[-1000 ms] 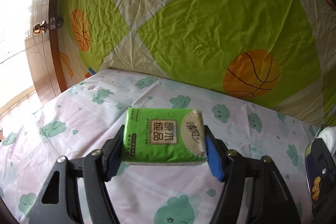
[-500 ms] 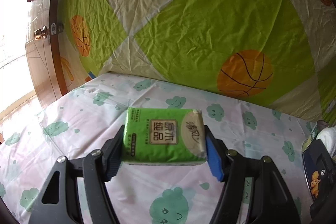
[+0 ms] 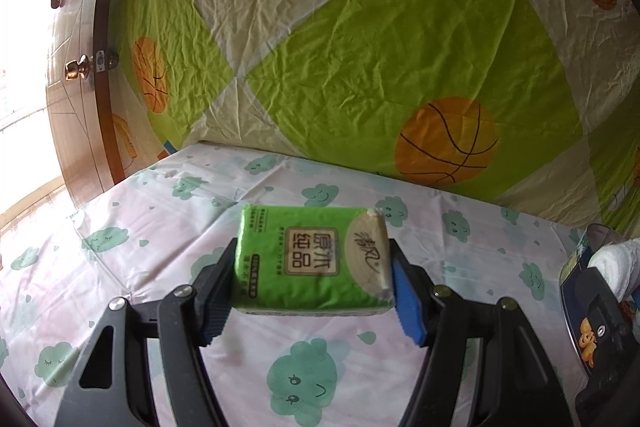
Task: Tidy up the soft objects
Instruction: 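Lift the tissue pack and gauze roll and carry both over the tin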
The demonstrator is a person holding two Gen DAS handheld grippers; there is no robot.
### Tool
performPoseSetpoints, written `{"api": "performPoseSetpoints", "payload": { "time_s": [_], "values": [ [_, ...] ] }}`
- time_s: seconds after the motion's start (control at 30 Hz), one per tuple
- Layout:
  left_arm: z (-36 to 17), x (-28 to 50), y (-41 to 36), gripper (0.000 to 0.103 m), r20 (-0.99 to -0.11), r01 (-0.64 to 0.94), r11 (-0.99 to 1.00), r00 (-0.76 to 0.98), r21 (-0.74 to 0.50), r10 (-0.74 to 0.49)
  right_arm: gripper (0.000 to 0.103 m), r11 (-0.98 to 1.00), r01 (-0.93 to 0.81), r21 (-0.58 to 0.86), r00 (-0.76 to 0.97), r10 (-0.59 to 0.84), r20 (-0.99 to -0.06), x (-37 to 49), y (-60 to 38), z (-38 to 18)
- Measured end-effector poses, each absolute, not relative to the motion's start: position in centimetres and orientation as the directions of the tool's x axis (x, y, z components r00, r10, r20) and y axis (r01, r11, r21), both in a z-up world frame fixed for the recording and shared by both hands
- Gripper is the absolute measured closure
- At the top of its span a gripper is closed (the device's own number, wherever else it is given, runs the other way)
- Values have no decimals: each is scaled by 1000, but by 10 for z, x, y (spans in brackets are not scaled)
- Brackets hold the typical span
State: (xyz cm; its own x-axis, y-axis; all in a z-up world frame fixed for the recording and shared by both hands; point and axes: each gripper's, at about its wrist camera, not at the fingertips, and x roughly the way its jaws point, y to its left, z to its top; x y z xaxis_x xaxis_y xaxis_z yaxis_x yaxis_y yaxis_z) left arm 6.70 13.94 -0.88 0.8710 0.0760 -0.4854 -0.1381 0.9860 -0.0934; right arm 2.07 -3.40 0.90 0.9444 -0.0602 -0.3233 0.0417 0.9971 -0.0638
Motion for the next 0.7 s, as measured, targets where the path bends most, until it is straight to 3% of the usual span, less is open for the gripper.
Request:
{"api": "performPoseSetpoints", "payload": {
  "time_s": [0.7],
  "values": [
    [-8,44,116,35,-481,-106,985,876,-139,26,22,996,71,-58,943,-87,-321,-12,-55,10]
  ]
}}
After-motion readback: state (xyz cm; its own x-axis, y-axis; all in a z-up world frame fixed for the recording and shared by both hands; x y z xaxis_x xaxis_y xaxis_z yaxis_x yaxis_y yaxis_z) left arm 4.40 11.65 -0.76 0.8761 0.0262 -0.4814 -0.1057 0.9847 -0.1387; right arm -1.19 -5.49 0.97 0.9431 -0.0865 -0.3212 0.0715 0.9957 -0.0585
